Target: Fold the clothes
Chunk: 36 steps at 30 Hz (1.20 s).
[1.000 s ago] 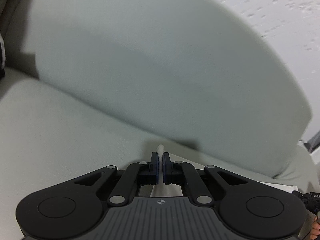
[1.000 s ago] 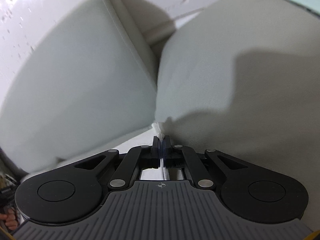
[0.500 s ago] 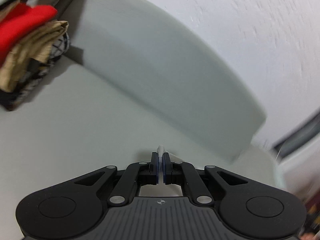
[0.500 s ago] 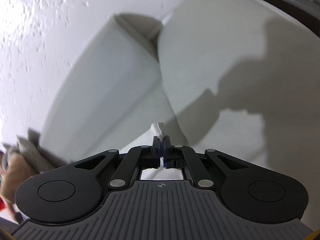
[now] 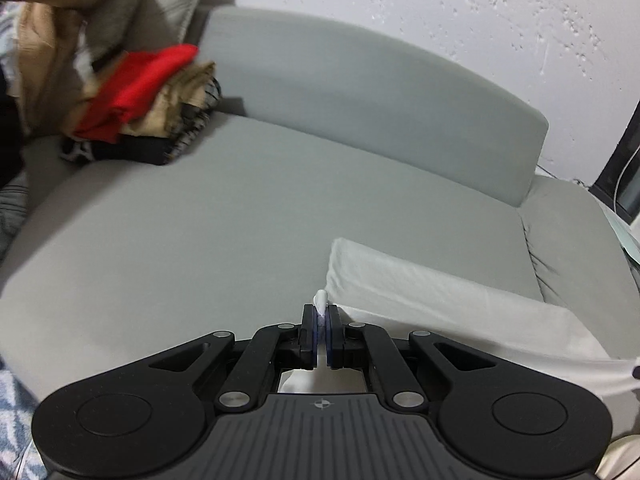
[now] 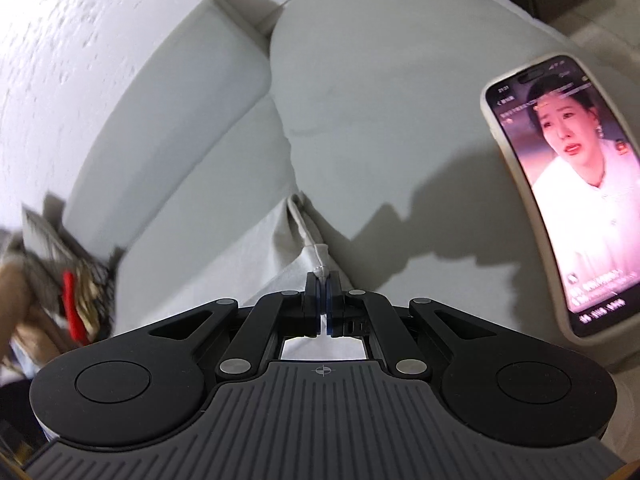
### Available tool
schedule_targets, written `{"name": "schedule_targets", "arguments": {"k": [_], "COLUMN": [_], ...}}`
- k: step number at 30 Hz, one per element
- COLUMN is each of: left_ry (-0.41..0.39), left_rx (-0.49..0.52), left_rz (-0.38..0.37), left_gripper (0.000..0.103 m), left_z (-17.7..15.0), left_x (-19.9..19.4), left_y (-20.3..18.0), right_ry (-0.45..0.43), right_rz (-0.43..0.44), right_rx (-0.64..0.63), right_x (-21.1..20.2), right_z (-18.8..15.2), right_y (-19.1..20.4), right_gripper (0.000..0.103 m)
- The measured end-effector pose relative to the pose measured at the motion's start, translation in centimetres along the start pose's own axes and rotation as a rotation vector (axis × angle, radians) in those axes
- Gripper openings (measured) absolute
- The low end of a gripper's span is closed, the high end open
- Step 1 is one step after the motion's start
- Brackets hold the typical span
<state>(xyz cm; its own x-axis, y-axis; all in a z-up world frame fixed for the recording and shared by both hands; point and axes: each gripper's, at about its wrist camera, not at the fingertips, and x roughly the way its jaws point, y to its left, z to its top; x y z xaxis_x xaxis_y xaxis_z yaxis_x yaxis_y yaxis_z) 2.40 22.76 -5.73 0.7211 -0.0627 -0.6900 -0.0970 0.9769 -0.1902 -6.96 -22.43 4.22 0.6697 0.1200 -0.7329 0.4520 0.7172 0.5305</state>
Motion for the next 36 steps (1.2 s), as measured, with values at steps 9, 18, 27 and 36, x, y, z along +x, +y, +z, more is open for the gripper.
{"name": "schedule_targets", "arguments": {"k": [9, 18, 27, 36], "left_ry": [0.126, -0.008, 0.229, 0.301], "left_rx": [0.023, -0.017, 0.31, 0.125], "left_rz": [0.189, 0.012, -0.103, -0.171], "left_gripper": [0.023, 0.031, 0.016, 0.019], "left_z": [-2.0, -1.2, -1.5, -3.1], "left_x": [0.1, -2.9, 8.5, -1.4], "left_y": [-0.6, -2.5, -11.3, -2.6], "right_ry": [0.07, 0.115, 0.368, 0.371], "right_rz": [-0.176, -0.029, -0.107, -0.024], "right_rx": [-0.171, -0.211, -0.338, -0.188], "right_x": [-1.1, -1.8, 8.5, -0.4], "right_z": [-2.2, -1.3, -1.3, -2.5], "right_y": [1.0, 4.4, 8.6, 2.9], "right_gripper": [0.039, 0.048, 0.05, 0.061]}}
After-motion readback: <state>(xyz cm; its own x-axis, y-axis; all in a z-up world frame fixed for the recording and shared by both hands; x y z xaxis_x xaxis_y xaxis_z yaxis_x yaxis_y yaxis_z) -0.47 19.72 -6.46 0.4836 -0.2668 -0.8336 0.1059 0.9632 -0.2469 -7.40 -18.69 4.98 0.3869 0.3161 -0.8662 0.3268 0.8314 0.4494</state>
